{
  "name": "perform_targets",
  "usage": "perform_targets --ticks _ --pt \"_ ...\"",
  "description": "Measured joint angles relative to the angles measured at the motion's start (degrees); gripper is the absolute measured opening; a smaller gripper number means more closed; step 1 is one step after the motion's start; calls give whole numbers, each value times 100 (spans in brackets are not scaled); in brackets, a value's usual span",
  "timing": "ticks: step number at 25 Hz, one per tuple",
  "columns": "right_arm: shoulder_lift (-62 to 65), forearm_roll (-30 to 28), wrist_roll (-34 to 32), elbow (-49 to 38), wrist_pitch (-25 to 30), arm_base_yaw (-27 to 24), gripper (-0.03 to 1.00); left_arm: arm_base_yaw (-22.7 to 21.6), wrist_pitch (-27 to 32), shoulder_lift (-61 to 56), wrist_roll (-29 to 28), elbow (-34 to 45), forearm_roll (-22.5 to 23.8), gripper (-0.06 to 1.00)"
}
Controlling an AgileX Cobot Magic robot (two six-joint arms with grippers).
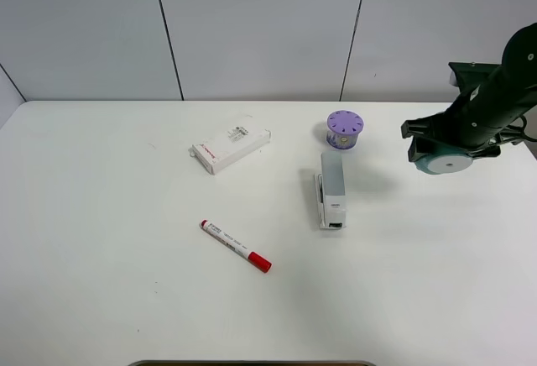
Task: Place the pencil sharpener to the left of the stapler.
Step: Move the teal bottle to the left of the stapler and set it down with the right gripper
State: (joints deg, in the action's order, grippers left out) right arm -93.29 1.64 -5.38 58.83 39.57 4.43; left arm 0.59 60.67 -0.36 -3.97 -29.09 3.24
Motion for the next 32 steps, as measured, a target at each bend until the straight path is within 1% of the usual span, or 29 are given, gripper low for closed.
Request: perform_targets --ticks 4,9,14,20,23,32 --pt "6 32 -283 212 314 337 68 0 0 0 0 0 0 95" --pt "6 71 -673 653 409 839 68 0 0 0 0 0 0 95" --pt "-94 71 -1073 1110 689 1213 68 0 0 0 0 0 0 95" --pt "-477 71 -1253 1699 935 1672 68 0 0 0 0 0 0 95" --pt "-775 58 -1383 2018 966 1925 68 0 0 0 0 0 0 95" --pt "-1842 54 -1448 3019 1058 2594 68 0 0 0 0 0 0 95"
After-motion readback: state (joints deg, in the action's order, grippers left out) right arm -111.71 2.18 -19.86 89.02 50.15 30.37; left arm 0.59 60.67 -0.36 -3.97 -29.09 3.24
